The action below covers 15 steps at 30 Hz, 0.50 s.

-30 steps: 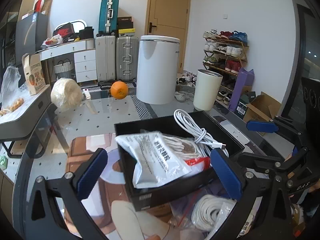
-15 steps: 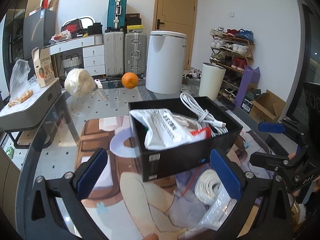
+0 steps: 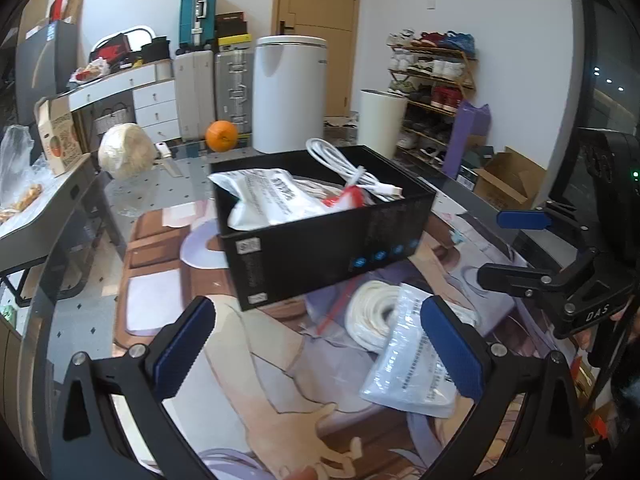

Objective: Organize soft objects
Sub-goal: 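Move the left tool to the second white sachet while the right reaches the bagged white rope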

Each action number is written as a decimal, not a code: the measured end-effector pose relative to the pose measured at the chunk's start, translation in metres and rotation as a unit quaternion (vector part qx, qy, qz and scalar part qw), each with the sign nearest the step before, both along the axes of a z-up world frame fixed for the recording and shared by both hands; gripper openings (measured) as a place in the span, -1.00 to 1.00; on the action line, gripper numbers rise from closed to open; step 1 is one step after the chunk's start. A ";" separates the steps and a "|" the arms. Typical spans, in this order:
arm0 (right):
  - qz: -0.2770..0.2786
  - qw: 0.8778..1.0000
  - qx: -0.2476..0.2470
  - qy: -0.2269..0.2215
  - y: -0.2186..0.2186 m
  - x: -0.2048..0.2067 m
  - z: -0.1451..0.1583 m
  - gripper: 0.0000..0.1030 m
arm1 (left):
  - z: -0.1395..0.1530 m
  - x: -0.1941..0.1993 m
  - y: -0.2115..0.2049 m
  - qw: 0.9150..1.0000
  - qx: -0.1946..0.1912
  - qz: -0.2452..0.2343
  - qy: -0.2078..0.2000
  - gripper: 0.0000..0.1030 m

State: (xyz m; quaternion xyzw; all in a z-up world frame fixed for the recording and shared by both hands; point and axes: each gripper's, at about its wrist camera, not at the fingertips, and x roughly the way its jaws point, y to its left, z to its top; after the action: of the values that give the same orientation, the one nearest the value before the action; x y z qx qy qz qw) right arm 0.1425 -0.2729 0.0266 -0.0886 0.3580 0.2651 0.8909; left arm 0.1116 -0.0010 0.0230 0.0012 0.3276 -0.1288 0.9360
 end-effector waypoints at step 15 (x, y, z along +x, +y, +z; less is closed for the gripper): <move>-0.012 1.000 -0.007 0.010 -0.007 -0.007 -0.009 0.99 | -0.017 -0.009 -0.032 0.994 0.027 -0.092 0.044 1.00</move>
State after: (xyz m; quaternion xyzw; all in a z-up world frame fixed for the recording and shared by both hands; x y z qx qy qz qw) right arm 0.1358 -0.2798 0.0175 -0.0880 0.3702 0.2527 0.8896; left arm 0.1030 -0.0329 0.0061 0.0507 0.3705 -0.2056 0.9044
